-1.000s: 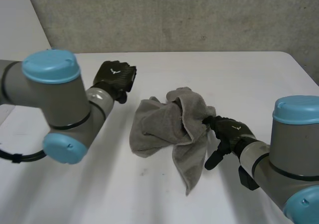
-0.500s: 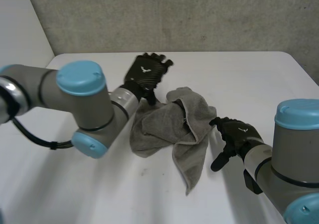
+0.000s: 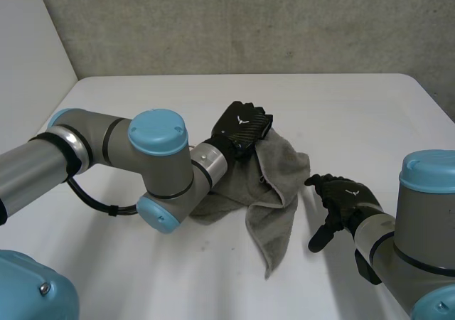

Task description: Fold the towel.

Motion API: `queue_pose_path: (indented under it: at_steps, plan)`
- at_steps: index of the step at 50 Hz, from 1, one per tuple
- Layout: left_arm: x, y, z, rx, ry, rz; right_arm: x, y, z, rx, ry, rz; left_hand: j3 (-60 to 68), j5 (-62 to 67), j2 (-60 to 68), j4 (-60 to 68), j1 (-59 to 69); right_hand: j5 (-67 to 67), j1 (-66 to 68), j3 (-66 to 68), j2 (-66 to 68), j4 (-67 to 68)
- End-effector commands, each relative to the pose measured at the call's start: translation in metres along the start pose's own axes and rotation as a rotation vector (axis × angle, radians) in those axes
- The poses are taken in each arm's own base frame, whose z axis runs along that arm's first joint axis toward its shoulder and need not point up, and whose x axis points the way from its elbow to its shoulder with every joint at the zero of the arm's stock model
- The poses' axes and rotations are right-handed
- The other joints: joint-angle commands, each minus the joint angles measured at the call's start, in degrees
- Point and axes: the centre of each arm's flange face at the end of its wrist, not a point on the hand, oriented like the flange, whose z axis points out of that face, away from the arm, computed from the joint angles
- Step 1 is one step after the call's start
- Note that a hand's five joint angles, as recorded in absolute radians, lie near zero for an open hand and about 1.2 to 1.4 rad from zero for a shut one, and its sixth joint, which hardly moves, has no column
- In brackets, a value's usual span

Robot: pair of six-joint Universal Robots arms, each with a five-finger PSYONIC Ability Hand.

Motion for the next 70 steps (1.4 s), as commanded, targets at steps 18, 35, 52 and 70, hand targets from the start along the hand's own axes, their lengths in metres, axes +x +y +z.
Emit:
queue_pose_path:
  at_steps: [18,35,52,70]
  plan:
    - [-0.075,-0.066,-0.074,-0.061,-0.413,0.033,-0.011,-0.005,-0.002,-0.01,-0.075,-0.005,15.74,16.29,15.6,15.91,16.22,-3.88,-0.05,0.46,0.27,-0.02]
    - [-0.081,-0.028,-0.172,-0.391,-0.51,0.225,-0.062,0.007,-0.017,0.006,-0.212,-0.16,15.74,16.29,15.6,15.91,16.22,-3.88,-0.05,0.46,0.27,-0.02]
    - [-0.085,-0.012,-0.199,-0.479,-0.559,0.192,-0.083,0.034,-0.011,0.027,-0.215,-0.288,15.74,16.29,15.6,15.91,16.22,-3.88,-0.05,0.46,0.27,-0.02]
    - [-0.096,-0.013,-0.196,-0.462,-0.592,0.179,-0.078,0.014,0.017,0.273,-0.09,-0.376,15.74,16.29,15.6,15.91,16.22,66.12,69.95,70.46,70.27,69.98]
